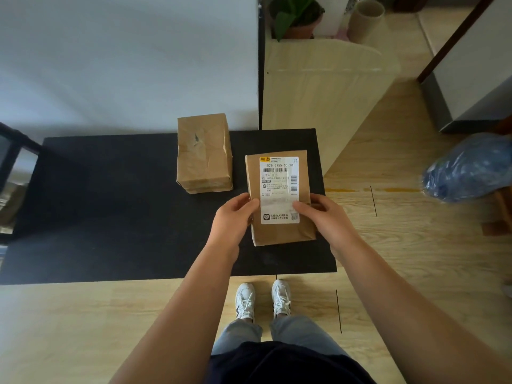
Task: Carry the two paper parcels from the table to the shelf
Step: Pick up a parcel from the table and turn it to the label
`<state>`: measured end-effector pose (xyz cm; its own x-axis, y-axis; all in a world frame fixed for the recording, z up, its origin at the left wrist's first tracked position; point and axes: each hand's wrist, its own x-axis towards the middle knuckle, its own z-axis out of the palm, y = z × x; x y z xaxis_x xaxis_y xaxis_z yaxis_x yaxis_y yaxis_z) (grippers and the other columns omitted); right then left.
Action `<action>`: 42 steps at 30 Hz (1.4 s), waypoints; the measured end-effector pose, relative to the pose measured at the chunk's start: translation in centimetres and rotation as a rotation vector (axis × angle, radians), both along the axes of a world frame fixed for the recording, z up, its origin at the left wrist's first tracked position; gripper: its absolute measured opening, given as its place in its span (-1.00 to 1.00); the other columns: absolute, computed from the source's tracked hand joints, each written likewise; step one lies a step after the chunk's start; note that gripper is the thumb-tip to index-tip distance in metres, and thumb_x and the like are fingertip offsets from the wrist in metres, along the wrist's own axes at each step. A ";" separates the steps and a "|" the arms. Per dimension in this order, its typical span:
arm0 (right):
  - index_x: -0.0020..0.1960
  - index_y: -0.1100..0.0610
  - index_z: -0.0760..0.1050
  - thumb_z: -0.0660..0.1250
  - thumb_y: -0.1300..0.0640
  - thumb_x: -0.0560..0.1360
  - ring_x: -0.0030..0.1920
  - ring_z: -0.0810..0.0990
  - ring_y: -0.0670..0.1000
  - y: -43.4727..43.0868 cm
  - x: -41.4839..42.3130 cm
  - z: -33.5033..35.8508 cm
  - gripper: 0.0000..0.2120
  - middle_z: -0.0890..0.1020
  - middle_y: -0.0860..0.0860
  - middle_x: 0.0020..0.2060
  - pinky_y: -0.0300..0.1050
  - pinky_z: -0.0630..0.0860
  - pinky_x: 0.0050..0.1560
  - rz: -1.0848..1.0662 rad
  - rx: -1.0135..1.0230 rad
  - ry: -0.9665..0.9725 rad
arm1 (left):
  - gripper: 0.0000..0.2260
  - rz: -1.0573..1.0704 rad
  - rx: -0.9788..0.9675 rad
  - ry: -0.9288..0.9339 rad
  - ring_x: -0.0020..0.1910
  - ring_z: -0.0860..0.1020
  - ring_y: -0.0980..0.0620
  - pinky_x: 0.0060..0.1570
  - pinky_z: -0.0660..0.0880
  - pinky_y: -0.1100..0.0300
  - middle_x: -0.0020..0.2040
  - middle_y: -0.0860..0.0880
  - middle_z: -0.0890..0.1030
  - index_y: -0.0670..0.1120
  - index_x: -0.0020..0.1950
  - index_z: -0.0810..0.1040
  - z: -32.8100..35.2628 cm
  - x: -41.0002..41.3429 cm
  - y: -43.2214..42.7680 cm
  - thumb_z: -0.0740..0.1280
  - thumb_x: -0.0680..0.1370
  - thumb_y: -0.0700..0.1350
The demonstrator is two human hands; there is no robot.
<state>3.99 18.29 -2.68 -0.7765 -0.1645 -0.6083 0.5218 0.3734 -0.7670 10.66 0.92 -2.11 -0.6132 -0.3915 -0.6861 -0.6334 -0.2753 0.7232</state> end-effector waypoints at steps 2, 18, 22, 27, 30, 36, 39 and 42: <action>0.36 0.00 0.49 0.49 0.01 0.47 0.17 0.58 -0.02 -0.1 0.0 0.8 -0.52 0.64 -0.07 0.12 -0.05 0.51 0.14 -0.014 -0.055 0.027 | -0.52 0.013 0.000 0.052 0.21 0.63 0.01 0.26 0.54 -0.02 0.25 -0.03 0.65 -0.04 0.45 0.48 0.2 0.1 -0.8 0.44 0.53 -0.06; 0.31 -0.06 0.58 0.49 0.13 0.47 0.07 0.71 -0.14 0.5 -0.9 5.4 -0.59 0.75 -0.11 0.05 -0.27 0.60 -0.05 -0.009 -0.312 0.184 | -0.61 -0.091 -0.116 0.291 0.20 0.63 0.06 0.32 0.48 -0.08 0.13 0.07 0.71 0.02 0.29 0.59 6.2 0.3 -2.4 0.50 0.47 -0.09; 0.19 -0.09 0.64 0.47 0.10 0.49 0.03 0.72 -0.16 0.3 -0.9 6.2 -0.71 0.76 -0.11 0.01 -0.31 0.58 -0.08 -0.023 -0.308 0.179 | -0.41 -0.069 -0.128 0.319 0.30 0.57 0.05 0.36 0.44 -0.08 0.22 0.09 0.67 0.07 0.28 0.59 6.6 0.4 -2.2 0.55 0.27 0.13; 0.19 -0.03 0.65 0.51 0.00 0.44 0.02 0.72 -0.12 -0.1 -0.8 6.4 -0.68 0.77 -0.11 -0.04 -0.20 0.57 0.02 -0.051 -0.267 0.166 | -0.39 -0.051 -0.041 0.327 0.26 0.61 -0.01 0.36 0.44 -0.08 0.25 -0.02 0.66 0.06 0.32 0.51 6.5 0.5 -2.3 0.56 0.31 0.13; 0.12 0.01 0.66 0.50 -0.03 0.44 -0.03 0.73 -0.09 -0.4 -0.6 6.6 -0.72 0.77 -0.09 -0.10 -0.26 0.54 -0.11 -0.057 -0.242 0.149 | -0.47 -0.037 -0.002 0.317 0.18 0.66 -0.04 0.29 0.51 -0.08 0.18 -0.06 0.70 0.04 0.34 0.47 6.3 0.6 -2.3 0.52 0.42 0.08; 0.12 0.04 0.61 0.44 -0.09 0.49 -0.01 0.69 -0.08 -0.8 -0.4 7.3 -0.71 0.73 -0.04 -0.04 -0.27 0.53 -0.17 -0.010 -0.214 0.134 | -0.55 0.022 0.028 0.285 0.12 0.68 -0.09 0.09 0.59 0.04 0.11 -0.08 0.72 -0.04 0.33 0.49 6.4 0.7 -2.5 0.46 0.49 0.03; 0.11 -0.02 0.58 0.40 -0.18 0.47 0.01 0.68 -0.10 -0.7 -0.5 7.5 -0.68 0.73 -0.07 -0.03 -0.24 0.51 -0.09 0.032 -0.225 0.128 | -0.57 0.055 0.072 0.283 0.12 0.69 -0.10 0.20 0.58 -0.04 0.12 -0.09 0.72 -0.07 0.33 0.50 6.4 1.0 -2.7 0.45 0.50 0.00; 0.23 0.02 0.56 0.38 -0.28 0.34 0.09 0.68 -0.02 -0.5 -0.6 7.5 -0.43 0.73 -0.03 0.03 -0.12 0.53 0.07 0.047 -0.274 0.082 | -0.58 0.059 0.100 0.289 0.11 0.69 -0.10 0.27 0.53 -0.12 0.11 -0.08 0.73 -0.08 0.34 0.50 6.5 1.3 -2.9 0.43 0.52 -0.02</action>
